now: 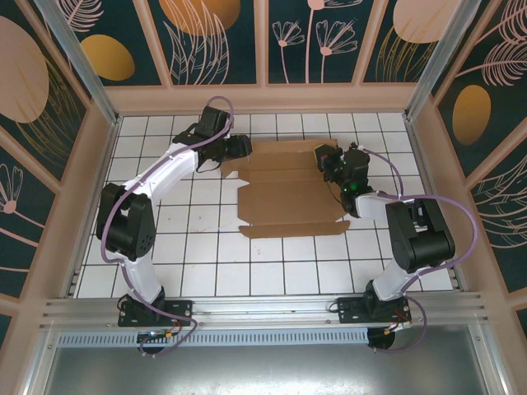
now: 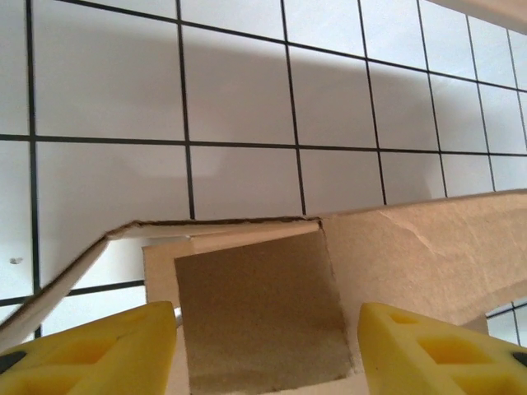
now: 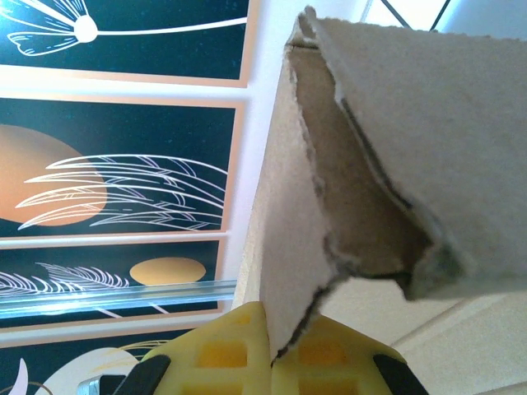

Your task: Fold the paper box

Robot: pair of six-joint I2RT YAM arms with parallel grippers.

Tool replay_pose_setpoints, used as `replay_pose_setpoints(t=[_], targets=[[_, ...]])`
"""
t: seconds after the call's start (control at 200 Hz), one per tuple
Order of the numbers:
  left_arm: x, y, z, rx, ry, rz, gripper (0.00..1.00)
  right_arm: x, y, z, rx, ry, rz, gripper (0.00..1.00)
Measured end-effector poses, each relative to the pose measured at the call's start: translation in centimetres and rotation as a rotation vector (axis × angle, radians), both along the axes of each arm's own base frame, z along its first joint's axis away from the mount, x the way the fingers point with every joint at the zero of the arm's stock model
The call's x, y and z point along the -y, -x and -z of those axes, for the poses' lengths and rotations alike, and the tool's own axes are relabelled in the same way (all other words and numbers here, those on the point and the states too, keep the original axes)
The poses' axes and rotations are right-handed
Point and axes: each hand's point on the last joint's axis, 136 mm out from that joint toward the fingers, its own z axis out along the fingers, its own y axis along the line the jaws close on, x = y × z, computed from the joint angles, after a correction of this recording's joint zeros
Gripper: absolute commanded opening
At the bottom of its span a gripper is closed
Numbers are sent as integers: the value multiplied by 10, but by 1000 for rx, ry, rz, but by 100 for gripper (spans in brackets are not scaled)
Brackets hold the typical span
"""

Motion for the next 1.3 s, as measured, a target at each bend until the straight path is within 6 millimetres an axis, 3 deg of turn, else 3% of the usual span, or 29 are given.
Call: replay_pose_setpoints(t=[0.425,0.806,0.956,1.171,1.301], targets=[[21,8,-8,-14,94,77,59,-1,-3,-3,-3,0,-2,5],[41,-1,-7,-22,244,67,53,-3,-2,-4,-5,-16,-4,4],[44,-5,-9,-20,304,43,46,-3,-2,-6,-4,-27,-1,3],[46,-1,7,-61,382,-2,32,-4,-2,-6,-5,-30,-4,3],[46,-2,9,-63,419,-16,29,-4,-2,-6,-6,-30,-4,2]])
